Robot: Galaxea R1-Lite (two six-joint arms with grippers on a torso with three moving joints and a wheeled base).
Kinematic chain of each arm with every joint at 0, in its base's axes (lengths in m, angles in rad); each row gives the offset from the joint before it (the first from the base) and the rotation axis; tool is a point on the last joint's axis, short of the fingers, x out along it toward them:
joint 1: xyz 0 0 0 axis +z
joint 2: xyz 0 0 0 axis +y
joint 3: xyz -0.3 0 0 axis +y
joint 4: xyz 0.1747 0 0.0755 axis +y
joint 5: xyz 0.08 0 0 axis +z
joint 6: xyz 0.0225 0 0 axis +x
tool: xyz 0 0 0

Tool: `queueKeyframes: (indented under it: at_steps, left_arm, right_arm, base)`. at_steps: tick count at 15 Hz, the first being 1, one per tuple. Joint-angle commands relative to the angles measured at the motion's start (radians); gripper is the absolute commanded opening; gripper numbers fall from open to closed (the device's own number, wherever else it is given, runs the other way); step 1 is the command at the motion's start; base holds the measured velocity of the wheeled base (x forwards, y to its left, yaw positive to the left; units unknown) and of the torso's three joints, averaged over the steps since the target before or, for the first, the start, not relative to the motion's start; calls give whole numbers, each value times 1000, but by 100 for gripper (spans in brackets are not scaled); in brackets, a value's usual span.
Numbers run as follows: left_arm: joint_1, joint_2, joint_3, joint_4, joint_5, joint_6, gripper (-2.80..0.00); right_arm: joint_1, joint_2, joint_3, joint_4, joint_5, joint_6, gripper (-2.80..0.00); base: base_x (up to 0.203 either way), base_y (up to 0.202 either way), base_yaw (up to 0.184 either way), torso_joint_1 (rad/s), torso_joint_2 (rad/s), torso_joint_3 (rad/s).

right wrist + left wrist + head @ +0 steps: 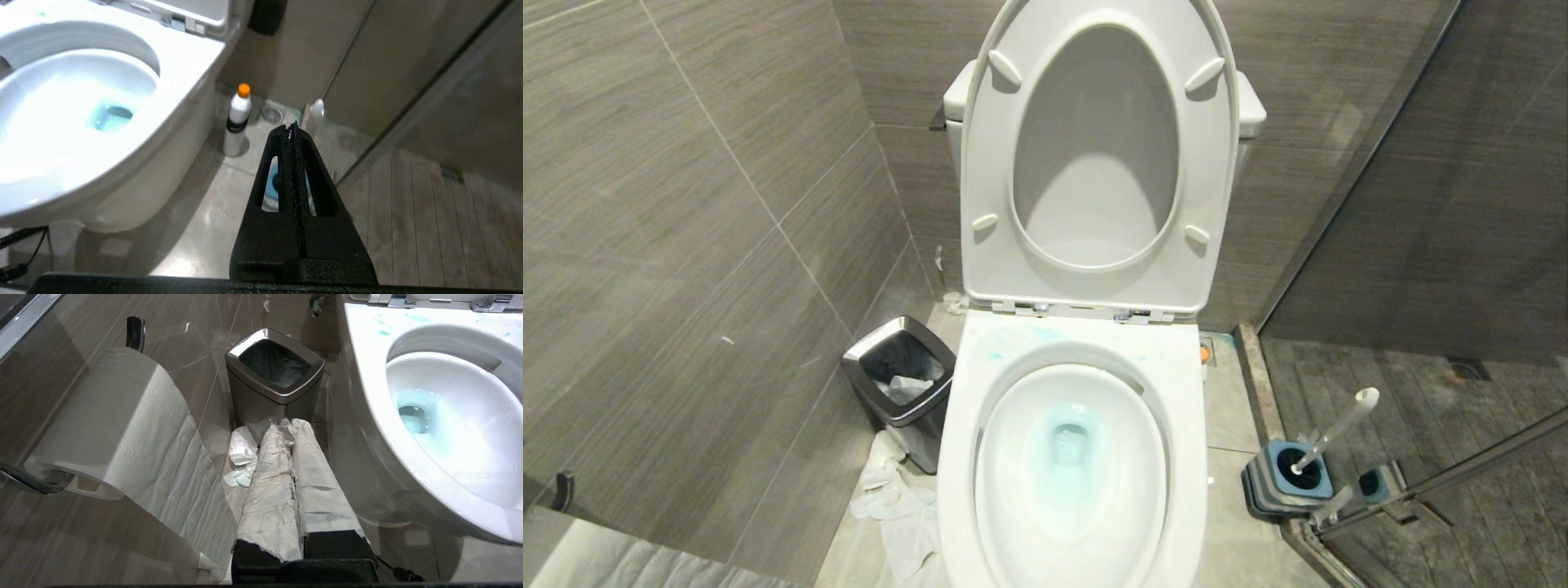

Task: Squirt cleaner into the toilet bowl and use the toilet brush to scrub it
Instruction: Flush the toilet

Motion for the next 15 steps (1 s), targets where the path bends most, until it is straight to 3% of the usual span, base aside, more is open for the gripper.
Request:
queueKeyframes:
  at_steps: [1, 3, 15]
  left_arm:
    - [0, -1, 8, 0, 0, 0, -280]
    - [0, -1, 8, 0, 0, 0, -280]
    - [0, -1, 8, -2, 0, 6, -280]
  right_arm:
    - [1, -38, 18, 42, -6, 5, -280]
    - [1, -38, 18, 109, -11, 31, -280]
    - [2, -38, 18, 109, -12, 89, -280]
  base:
    - [0, 0, 0, 0, 0, 0]
    - [0, 0, 0, 0, 0, 0]
    - [0, 0, 0, 0, 0, 0]
